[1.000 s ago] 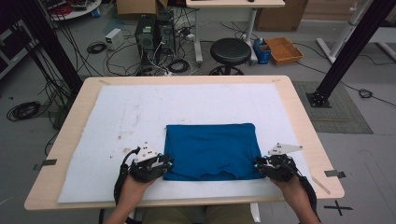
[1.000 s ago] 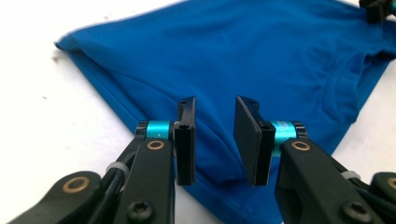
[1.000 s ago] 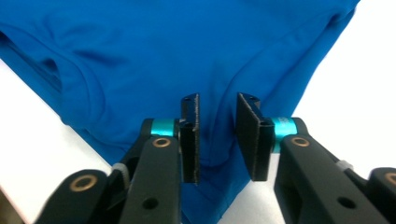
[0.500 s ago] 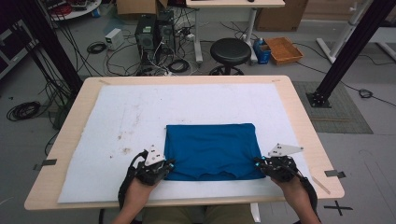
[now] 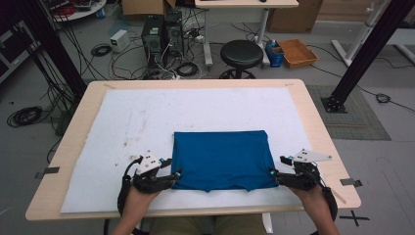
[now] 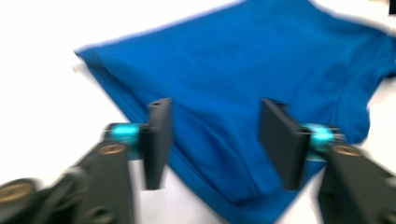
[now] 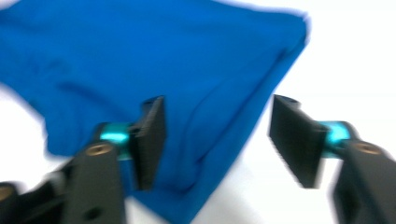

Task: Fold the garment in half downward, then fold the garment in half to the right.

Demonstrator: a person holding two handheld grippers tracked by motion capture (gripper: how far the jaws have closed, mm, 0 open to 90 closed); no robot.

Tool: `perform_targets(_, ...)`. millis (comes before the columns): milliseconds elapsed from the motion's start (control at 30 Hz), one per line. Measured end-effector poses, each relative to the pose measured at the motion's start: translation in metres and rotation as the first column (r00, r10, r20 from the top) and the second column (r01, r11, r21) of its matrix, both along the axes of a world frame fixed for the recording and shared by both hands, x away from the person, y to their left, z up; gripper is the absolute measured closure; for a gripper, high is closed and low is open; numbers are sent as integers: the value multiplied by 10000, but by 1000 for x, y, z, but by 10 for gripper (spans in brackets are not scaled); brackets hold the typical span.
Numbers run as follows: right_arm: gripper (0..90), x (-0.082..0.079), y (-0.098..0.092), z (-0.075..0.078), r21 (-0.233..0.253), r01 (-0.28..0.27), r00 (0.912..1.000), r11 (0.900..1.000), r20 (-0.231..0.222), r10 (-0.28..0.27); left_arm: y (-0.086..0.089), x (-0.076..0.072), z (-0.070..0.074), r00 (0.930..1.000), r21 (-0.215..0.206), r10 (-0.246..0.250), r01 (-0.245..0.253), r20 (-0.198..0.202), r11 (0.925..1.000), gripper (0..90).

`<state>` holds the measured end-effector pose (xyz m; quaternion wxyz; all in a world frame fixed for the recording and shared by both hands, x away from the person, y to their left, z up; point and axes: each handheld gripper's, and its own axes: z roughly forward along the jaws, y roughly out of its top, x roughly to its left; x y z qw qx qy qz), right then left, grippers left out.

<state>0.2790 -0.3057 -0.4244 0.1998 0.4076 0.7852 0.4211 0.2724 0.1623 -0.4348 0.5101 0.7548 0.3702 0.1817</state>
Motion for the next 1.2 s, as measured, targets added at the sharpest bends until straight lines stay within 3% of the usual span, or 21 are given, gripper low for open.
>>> perform_targets(133,219,0,-4,3,66,482,9955,9988,810,-486,16,7,2,9957,-645,751,-716,534,9953,231)
perform_targets(233,214,0,-7,5,226,758,9884,9969,1300,-781,25,11,3,9905,-984,1117,-1037,805,9897,231)
perform_targets(333,212,0,-13,8,461,1102,9799,9928,1621,-1163,33,13,4,9902,-1248,1099,-987,865,9873,234)
perform_targets(467,210,-1,-22,11,1180,1547,9732,9809,1527,-1718,39,14,4,9865,-1425,1095,-918,1216,9855,234)
perform_targets(600,209,-2,-26,11,1170,1708,9696,9783,1566,-1880,37,13,4,9846,-1347,1078,-892,1375,9869,234)
perform_targets(833,209,-1,-25,8,1066,1621,9730,9810,1484,-1770,36,12,4,9849,-1167,1077,-921,1353,9889,234)
perform_targets(1200,209,-1,-22,6,1166,1616,9748,9799,1357,-1769,32,11,5,9898,-1265,1284,-1198,625,9847,232)
